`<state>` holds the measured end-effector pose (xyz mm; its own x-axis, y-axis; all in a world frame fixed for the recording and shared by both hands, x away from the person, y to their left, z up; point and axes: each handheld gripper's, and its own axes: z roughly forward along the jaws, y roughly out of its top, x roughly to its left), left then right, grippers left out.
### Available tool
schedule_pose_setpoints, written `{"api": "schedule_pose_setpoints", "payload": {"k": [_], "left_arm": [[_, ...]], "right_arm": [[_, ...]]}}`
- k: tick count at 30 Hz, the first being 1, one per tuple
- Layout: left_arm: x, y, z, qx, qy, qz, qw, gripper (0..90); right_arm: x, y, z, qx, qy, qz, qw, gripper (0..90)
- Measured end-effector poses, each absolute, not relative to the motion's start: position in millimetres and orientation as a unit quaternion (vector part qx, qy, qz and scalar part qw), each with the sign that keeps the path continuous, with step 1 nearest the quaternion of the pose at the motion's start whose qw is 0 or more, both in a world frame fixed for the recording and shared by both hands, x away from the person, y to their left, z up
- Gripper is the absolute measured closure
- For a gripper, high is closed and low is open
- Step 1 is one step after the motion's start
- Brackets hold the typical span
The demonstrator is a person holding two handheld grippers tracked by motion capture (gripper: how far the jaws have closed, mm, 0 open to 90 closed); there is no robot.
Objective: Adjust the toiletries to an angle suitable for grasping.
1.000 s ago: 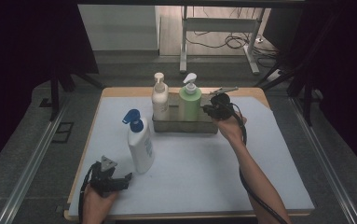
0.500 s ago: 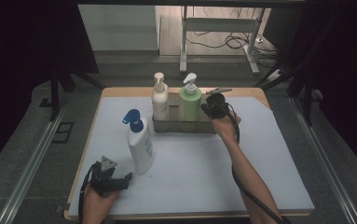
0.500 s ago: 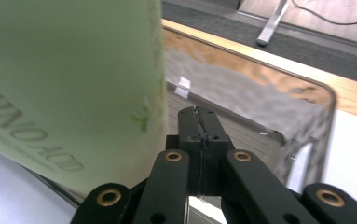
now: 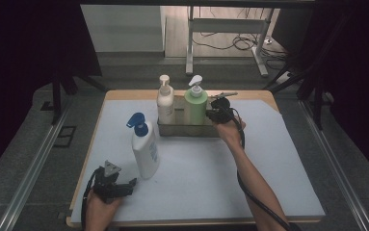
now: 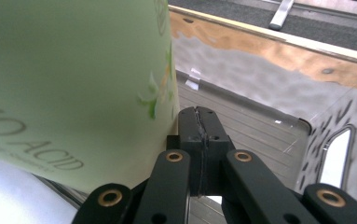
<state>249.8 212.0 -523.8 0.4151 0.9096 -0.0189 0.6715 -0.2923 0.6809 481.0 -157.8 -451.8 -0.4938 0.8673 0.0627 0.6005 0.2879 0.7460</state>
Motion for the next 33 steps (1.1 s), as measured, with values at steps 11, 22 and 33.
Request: {"api": "schedule_pose_setpoints", "payload": {"k": [11, 22, 33], "left_arm": [[250, 212, -524, 0.781, 0.506, 0.190, 0.313, 12.7], [250, 212, -524, 0.781, 0.506, 0.190, 0.313, 12.7], [250, 212, -524, 0.781, 0.506, 0.190, 0.313, 12.7]], "right_arm": [[482, -150, -455, 0.466, 0.785, 0.371, 0.172, 89.4], [482, -145, -457, 0.467, 0.785, 0.374, 0.159, 89.4], [481, -133, -459, 0.462, 0.789, 0.375, 0.153, 89.4]]}}
